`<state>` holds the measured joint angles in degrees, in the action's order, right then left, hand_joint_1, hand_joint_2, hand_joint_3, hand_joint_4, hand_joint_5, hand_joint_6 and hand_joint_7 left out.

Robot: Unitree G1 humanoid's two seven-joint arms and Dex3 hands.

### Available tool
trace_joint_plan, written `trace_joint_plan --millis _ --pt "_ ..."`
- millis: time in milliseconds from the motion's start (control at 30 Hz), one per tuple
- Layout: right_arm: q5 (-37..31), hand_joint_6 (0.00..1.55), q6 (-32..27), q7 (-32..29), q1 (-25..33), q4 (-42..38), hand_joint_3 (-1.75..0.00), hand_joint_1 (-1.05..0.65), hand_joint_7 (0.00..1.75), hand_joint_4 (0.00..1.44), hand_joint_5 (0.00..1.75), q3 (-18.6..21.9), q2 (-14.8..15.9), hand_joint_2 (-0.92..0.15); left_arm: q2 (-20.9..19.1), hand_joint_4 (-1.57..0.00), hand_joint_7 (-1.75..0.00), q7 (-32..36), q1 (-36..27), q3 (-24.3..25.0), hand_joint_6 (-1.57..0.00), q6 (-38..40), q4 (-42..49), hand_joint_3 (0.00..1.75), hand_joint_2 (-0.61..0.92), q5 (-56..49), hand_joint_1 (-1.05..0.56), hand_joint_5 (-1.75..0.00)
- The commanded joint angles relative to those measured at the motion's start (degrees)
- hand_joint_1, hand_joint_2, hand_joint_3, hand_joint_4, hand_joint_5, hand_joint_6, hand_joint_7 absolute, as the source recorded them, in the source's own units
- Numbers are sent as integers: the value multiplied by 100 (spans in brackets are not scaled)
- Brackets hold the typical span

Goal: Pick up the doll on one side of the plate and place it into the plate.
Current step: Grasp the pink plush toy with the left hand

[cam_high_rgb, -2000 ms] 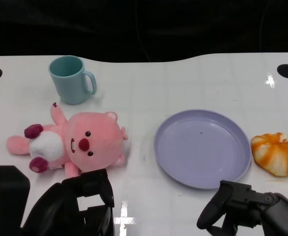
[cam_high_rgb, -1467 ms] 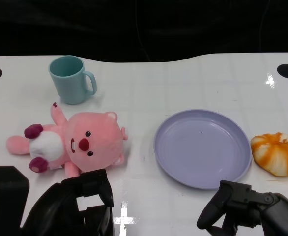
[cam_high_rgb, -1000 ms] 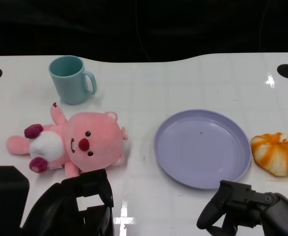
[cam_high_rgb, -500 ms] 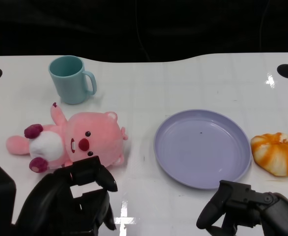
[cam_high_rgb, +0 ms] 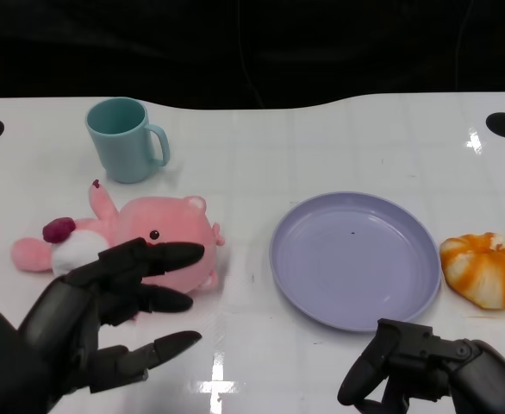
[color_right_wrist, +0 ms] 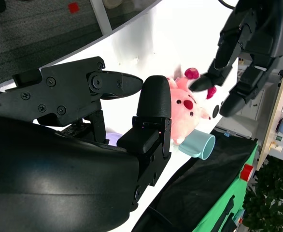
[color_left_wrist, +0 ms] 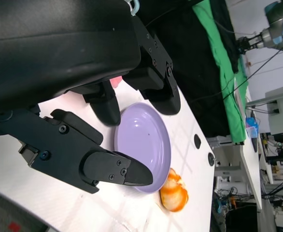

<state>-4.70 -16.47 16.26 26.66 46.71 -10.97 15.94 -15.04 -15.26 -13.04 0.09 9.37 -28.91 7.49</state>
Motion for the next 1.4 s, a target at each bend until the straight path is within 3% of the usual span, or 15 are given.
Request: trace_joint_plan --millis 33,267,400,533,733,1400 --pt "-14 60 -50 -33 -50 85 -35 -26 130 67 159 7 17 -92 -203 -13 -17 154 186 101 -38 -384 -9 9 92 -539 -59 -79" --pt "-39 60 -8 -31 -76 50 -35 -25 130 67 158 3 41 -92 -898 0 -7 76 471 143 -25 -395 -254 9 92 -1866 -63 -65" --pt "-25 60 -7 -33 -87 28 -35 -25 130 67 158 3 26 -92 -1248 0 -4 40 583 130 -22 -334 -236 4 92 -2594 -61 -36" --pt "-48 60 -29 -51 -93 39 -34 -26 130 67 158 -18 17 -92 -1498 0 -3 43 765 62 -22 -230 -131 2 91 -3412 -61 -26" --pt "-39 60 -71 -50 -102 54 -35 -26 129 67 157 -36 4 -92 -1786 0 -2 -238 1200 -156 -21 119 177 0 90 -4399 -63 -24" --pt "-68 60 -138 -86 -56 158 -35 -26 129 67 158 -91 -14 -92 -1960 -5 -1 -313 2901 -1204 -26 -107 2941 0 90 -5323 -66 -31"
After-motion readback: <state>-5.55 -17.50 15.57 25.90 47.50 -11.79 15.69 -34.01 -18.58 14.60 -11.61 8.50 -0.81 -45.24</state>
